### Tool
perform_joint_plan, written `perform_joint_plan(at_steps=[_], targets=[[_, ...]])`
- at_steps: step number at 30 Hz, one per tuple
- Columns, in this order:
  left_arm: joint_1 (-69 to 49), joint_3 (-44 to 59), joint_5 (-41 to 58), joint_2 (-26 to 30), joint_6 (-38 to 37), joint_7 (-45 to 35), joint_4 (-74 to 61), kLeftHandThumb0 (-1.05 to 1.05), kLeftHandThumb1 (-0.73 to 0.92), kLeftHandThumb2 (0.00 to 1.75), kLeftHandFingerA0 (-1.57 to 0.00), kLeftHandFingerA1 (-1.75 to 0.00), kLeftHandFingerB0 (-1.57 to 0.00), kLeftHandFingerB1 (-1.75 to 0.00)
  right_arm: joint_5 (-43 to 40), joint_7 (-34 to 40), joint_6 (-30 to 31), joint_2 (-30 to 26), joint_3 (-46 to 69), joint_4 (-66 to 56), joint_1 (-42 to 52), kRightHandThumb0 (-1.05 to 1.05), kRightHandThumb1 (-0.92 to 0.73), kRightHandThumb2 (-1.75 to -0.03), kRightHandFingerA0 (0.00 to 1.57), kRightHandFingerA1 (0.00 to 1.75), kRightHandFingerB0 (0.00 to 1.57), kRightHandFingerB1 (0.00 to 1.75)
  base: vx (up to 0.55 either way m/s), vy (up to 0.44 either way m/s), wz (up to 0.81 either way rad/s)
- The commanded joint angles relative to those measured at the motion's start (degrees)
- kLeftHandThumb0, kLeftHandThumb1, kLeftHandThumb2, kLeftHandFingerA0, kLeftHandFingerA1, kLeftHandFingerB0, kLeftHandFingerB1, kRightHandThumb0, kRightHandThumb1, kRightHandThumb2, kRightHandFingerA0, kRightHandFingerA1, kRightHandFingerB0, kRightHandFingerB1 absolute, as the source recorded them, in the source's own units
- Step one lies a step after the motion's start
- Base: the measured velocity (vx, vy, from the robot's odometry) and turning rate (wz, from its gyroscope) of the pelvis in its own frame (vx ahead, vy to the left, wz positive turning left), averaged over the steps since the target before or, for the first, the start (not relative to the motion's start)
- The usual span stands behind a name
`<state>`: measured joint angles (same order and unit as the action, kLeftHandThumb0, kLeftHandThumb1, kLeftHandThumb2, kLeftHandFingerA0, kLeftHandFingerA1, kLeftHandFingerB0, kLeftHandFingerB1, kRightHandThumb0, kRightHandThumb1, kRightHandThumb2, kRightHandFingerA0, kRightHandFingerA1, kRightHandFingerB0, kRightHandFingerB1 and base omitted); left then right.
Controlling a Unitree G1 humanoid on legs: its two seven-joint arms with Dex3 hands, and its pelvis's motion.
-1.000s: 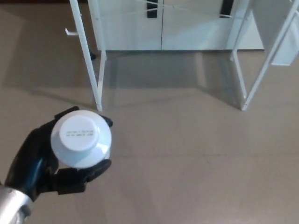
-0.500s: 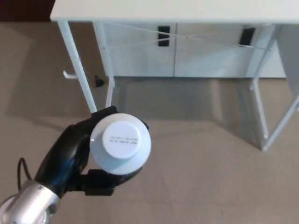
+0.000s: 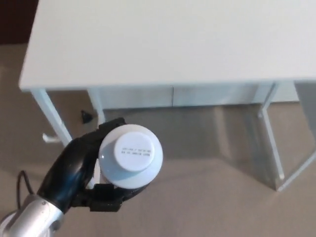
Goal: The robot picks up a bottle from a person using its left hand and walk towards the table in frontand put the bottle on the table.
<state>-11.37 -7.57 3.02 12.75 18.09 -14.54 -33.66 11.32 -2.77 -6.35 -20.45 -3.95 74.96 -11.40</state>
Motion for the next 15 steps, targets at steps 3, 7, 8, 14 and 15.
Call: perform_joint_plan(at_steps=[3,7,8,14,15], targets=[[1.8,-0.7,-0.7,0.1,3.4,0.7,-2.4,0.00,0.78,0.71,-0.97,-1.38,-0.82,-1.03,0.2,-0.8,0.0,-0.4,0.1,0.2,1.6,-0.37,-0.70,-0.59,0.75,0.48,0.57,0.41,0.44,0.200,0.06],[2.8,-1.0,-0.2,-0.5,4.9,1.0,-3.2,0.01,0.80,0.72,-0.95,-1.36,-0.82,-1.02,0.5,-0.8,-0.3,-0.3,-0.2,0.2,2.0,-0.38,-0.70,-0.61,0.74,0.48,0.56,0.41,0.42,0.163,0.11],[3.0,-1.2,-0.3,-0.5,5.0,1.0,-3.3,0.01,0.80,0.72,-0.95,-1.36,-0.82,-1.02,0.7,-0.6,-0.2,-0.3,-0.4,0.2,2.1,-0.38,-0.70,-0.61,0.74,0.48,0.56,0.41,0.42,0.135,0.22],[2.8,-2.3,-1.3,-0.5,5.5,1.1,-3.8,-0.01,0.79,0.71,-0.95,-1.37,-0.82,-0.99,0.3,-0.5,0.1,-0.4,-0.1,0.5,3.4,-0.39,-0.69,-0.61,0.77,0.47,0.58,0.41,0.24,-0.041,0.04],[2.6,-2.4,-1.5,-0.4,5.6,1.2,-3.9,-0.01,0.79,0.71,-0.95,-1.37,-0.82,-0.99,0.4,-0.4,0.1,-0.4,-0.2,0.5,3.6,-0.39,-0.70,-0.61,0.79,0.48,0.59,0.42,0.13,-0.094,0.07]])
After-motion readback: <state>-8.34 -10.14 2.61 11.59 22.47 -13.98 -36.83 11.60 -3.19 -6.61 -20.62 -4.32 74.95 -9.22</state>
